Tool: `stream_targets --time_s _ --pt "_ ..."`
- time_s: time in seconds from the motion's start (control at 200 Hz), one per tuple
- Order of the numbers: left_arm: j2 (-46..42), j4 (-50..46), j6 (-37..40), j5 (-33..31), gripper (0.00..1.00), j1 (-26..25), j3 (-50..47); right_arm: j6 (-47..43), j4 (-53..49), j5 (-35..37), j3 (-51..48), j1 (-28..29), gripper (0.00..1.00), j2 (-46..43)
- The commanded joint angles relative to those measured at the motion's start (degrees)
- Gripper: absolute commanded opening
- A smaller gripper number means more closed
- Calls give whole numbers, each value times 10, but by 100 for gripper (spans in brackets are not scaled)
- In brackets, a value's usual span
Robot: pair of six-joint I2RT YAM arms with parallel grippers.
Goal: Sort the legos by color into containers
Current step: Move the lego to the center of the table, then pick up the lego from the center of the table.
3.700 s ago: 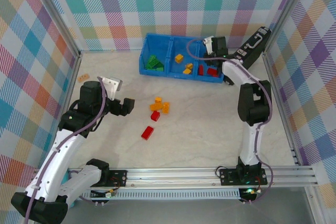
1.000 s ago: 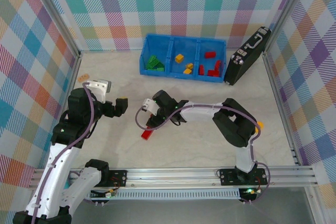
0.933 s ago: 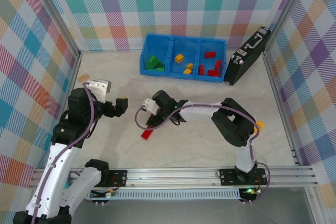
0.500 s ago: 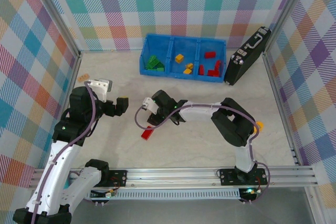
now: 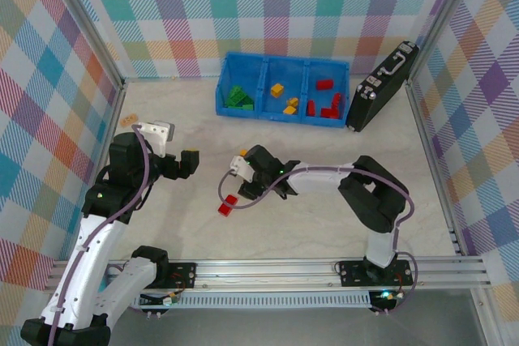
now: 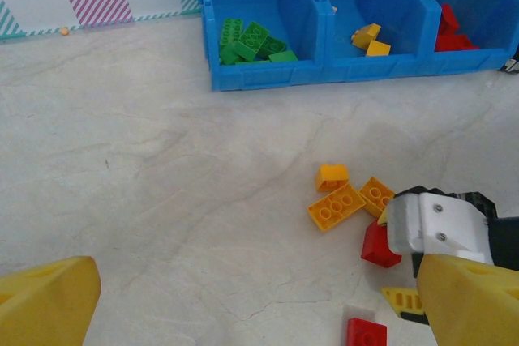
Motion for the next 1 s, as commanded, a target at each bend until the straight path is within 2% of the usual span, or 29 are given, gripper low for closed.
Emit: stream_targets --time_s 0.0,0.36,0.61,0.995 --pt "-3 5 -4 12 100 9 -5 -23 17 -22 -27 -4 71 -32" --pt "-5 8 1 -1 100 9 -8 -91 44 -45 -57 -10 75 -89" --pt "7 9 5 3 100 11 -9 -100 20 -61 -28 -41 80 -57" --pt "28 11 7 26 100 21 -9 -175 -83 -166 43 -61 95 0"
